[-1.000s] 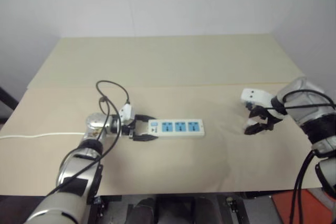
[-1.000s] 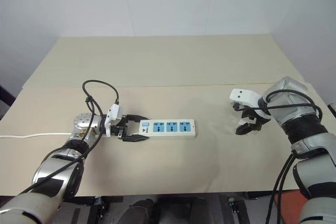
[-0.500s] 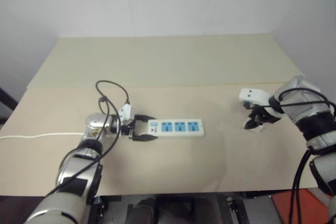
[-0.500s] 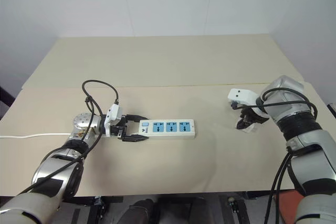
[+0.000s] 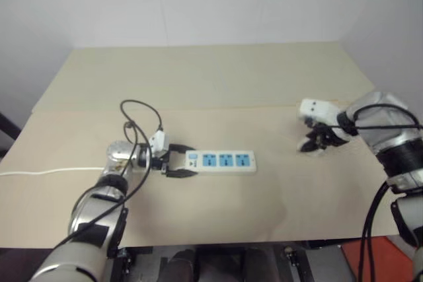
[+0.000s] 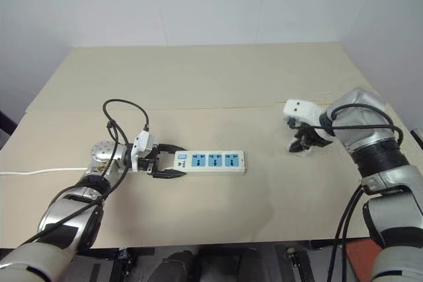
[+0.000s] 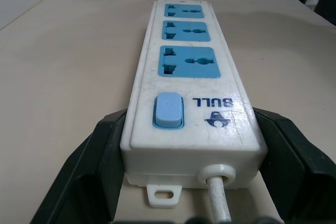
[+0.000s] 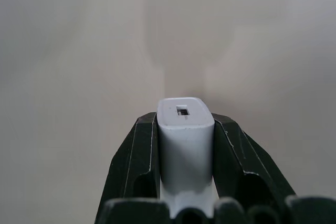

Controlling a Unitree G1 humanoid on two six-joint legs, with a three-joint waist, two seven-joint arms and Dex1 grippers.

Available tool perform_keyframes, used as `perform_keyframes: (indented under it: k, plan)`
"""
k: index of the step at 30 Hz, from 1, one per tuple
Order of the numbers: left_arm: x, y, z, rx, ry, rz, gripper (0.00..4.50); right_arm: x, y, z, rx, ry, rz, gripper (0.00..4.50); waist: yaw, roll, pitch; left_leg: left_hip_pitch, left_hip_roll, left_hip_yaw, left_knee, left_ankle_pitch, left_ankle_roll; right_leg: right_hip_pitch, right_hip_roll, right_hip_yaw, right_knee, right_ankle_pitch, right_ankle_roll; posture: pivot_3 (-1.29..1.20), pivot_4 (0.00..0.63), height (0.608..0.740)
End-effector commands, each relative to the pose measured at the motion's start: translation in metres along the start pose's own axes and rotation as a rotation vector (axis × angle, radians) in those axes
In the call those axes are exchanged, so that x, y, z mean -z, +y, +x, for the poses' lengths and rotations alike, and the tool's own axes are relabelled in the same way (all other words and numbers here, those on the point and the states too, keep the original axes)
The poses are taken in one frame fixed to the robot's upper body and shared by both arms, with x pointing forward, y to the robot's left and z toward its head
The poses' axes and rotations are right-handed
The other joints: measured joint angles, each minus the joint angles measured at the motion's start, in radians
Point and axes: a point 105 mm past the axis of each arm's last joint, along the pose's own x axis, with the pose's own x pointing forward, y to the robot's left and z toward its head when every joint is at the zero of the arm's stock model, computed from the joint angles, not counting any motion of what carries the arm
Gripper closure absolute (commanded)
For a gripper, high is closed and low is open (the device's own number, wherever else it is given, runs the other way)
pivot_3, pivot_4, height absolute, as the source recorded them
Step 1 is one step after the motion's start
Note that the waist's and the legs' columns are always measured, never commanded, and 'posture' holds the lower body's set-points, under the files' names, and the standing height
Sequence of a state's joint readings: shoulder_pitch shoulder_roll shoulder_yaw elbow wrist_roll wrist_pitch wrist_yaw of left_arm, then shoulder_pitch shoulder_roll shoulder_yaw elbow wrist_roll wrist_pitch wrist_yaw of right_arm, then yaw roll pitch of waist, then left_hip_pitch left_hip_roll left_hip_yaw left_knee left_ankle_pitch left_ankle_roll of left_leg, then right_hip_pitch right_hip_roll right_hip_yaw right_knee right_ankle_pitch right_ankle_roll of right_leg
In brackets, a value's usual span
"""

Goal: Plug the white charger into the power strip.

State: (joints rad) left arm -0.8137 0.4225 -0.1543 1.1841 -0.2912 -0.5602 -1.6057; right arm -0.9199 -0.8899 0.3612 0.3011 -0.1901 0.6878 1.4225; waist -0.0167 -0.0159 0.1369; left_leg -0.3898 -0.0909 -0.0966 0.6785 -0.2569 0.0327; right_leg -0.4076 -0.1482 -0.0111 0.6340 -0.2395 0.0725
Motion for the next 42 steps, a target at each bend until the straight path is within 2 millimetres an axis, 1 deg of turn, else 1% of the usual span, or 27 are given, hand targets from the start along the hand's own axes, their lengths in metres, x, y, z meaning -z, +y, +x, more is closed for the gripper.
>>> perform_keyframes:
  k: [1, 4, 14, 18, 23, 28, 33, 35, 42]
  plan:
    - [0.002, -0.005, -0.002, 0.029, 0.02, 0.007, 1.24, -0.026, 0.004, -0.018, 0.05, -0.165, 0.003, 3.38, 0.001, 0.0, 0.0, 0.0, 0.0, 0.0, 0.0, 0.0, 0.0, 0.0, 0.0, 0.0, 0.0, 0.0, 0.0, 0.0, 0.15, 0.74]
    - [0.003, -0.007, -0.001, 0.037, 0.019, 0.012, 1.24, -0.039, 0.012, -0.022, 0.053, -0.254, -0.005, 3.38, 0.001, 0.0, 0.0, 0.0, 0.0, 0.0, 0.0, 0.0, 0.0, 0.0, 0.0, 0.0, 0.0, 0.0, 0.0, 0.0, 0.15, 0.74]
    - [-0.003, -0.012, 0.008, 0.05, -0.046, 0.004, 1.24, -0.067, 0.035, -0.024, 0.016, -0.42, -0.06, 3.38, 0.002, 0.0, 0.0, 0.0, 0.0, 0.0, 0.0, 0.0, 0.0, 0.0, 0.0, 0.0, 0.0, 0.0, 0.0, 0.0, 0.15, 0.74]
    - [-0.003, -0.014, 0.006, 0.055, -0.042, -0.002, 1.24, -0.079, 0.044, -0.026, -0.025, -0.513, -0.068, 3.38, 0.003, 0.0, 0.0, 0.0, 0.0, 0.0, 0.0, 0.0, 0.0, 0.0, 0.0, 0.0, -0.001, 0.0, 0.0, 0.0, 0.15, 0.74]
    - [-0.004, -0.013, 0.003, 0.046, -0.044, -0.001, 1.24, -0.093, 0.058, -0.024, -0.11, -0.662, -0.049, 3.38, 0.003, 0.0, 0.0, 0.0, 0.0, -0.001, 0.0, 0.0, 0.0, 0.001, 0.0, 0.0, -0.001, 0.0, 0.0, 0.0, 0.15, 0.74]
    - [-0.001, -0.018, 0.002, 0.038, -0.05, -0.012, 1.24, -0.109, 0.078, -0.024, -0.265, -0.896, -0.018, 3.38, 0.001, 0.0, 0.0, 0.0, 0.0, -0.001, 0.0, 0.0, 0.0, 0.001, 0.0, 0.001, -0.001, 0.0, -0.001, 0.0, 0.15, 0.74]
    - [0.001, -0.02, 0.003, 0.032, -0.056, -0.033, 1.24, -0.115, 0.087, -0.013, -0.321, -1.03, -0.009, 3.38, 0.0, 0.0, 0.0, 0.001, 0.0, -0.001, 0.0, 0.0, 0.0, 0.001, 0.0, 0.001, -0.001, 0.0, -0.001, 0.0, 0.15, 0.74]
    - [0.001, -0.02, 0.003, 0.031, -0.059, -0.037, 1.24, -0.116, 0.088, -0.012, -0.334, -1.058, -0.007, 3.38, -0.001, 0.0, 0.0, 0.001, 0.0, -0.001, 0.0, 0.0, 0.0, 0.002, 0.0, 0.001, 0.0, 0.0, -0.001, 0.0, 0.15, 0.74]
    - [0.0, -0.02, 0.005, 0.021, -0.068, -0.038, 1.24, -0.128, 0.092, 0.003, -0.396, -1.213, 0.022, 3.38, -0.002, 0.001, -0.001, 0.002, 0.0, -0.001, 0.0, 0.0, 0.0, 0.002, 0.0, 0.001, 0.001, 0.0, -0.001, 0.0, 0.15, 0.74]
